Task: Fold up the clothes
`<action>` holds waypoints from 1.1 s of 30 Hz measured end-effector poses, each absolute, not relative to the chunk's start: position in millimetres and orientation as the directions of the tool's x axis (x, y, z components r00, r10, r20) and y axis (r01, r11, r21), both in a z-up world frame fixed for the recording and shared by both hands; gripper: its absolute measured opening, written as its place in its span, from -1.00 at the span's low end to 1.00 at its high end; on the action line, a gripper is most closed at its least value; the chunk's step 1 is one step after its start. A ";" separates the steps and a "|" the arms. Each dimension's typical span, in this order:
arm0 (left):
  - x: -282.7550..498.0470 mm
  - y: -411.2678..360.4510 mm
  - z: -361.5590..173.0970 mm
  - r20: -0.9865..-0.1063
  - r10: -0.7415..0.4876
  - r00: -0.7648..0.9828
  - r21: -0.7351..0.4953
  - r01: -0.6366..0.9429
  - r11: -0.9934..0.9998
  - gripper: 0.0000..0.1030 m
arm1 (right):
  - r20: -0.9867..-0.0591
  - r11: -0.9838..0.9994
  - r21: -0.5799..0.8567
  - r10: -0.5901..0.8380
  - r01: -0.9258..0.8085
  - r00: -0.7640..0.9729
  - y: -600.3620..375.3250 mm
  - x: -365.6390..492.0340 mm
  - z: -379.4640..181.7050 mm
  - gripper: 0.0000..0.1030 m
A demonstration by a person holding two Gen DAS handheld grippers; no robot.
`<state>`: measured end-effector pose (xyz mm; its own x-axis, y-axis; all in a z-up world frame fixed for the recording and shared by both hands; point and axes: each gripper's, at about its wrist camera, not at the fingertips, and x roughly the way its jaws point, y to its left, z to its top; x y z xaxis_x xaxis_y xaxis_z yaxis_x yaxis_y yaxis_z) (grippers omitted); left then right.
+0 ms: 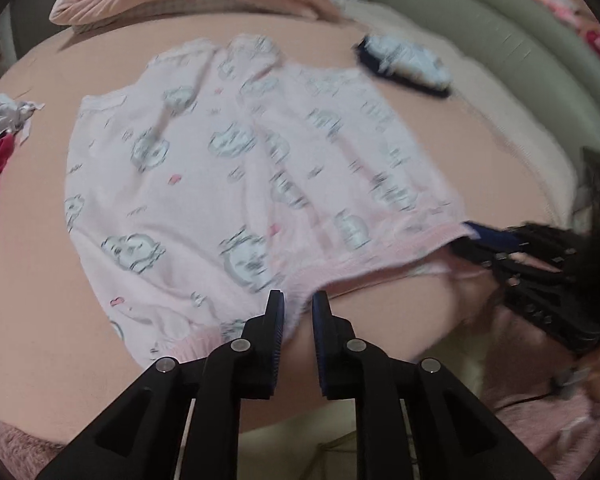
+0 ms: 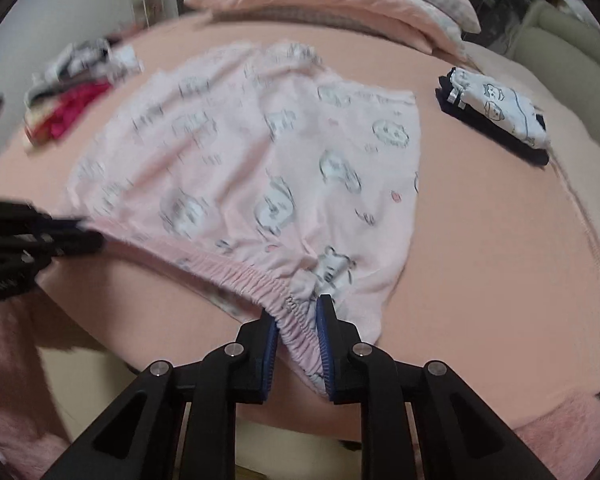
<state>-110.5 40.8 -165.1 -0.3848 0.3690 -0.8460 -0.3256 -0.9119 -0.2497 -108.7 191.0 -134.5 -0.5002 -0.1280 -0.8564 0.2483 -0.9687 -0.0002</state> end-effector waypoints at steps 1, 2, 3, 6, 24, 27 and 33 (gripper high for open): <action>-108.6 42.5 -159.8 -0.834 0.387 -0.393 -0.259 -0.340 -0.904 -0.76 | -0.845 -0.966 0.025 -0.158 0.258 -0.510 190.5 -109.3 -129.0 -0.64; -106.7 44.4 -154.6 -0.821 0.405 -0.402 -0.268 -0.355 -0.896 -0.76 | -0.833 -0.962 0.049 -0.187 0.267 -0.520 190.1 -109.8 -123.6 -0.63; -104.8 46.3 -149.3 -0.809 0.422 -0.410 -0.276 -0.370 -0.887 -0.76 | -0.829 -0.958 0.065 -0.208 0.280 -0.519 187.5 -109.0 -122.3 -0.63; -105.2 59.2 -155.8 -0.814 0.448 -0.370 -0.287 -0.413 -0.864 -0.76 | -0.825 -0.947 0.100 -0.251 0.306 -0.507 178.2 -104.3 -121.6 -0.63; -133.2 76.5 -185.5 -0.861 0.388 -0.329 -0.266 -0.360 -0.894 -0.76 | -0.866 -0.959 0.091 -0.209 0.267 -0.453 188.4 -108.6 -106.8 -0.50; -120.5 62.3 -180.0 -0.852 0.377 -0.363 -0.259 -0.333 -0.907 -0.76 | -0.860 -0.954 0.169 -0.266 0.249 -0.435 200.9 -109.7 -109.7 -0.50; -121.5 21.8 -183.6 -0.859 0.339 -0.384 -0.285 -0.193 -0.939 -0.76 | -0.900 -0.975 0.108 -0.179 0.196 -0.398 207.2 -116.7 -144.4 -0.50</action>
<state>-121.5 21.8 -183.6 -0.3841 0.3390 -0.8588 -0.1925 -0.9391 -0.2846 -116.7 207.2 -144.4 -0.3982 -0.1794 -0.8996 0.1961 -0.9747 0.1075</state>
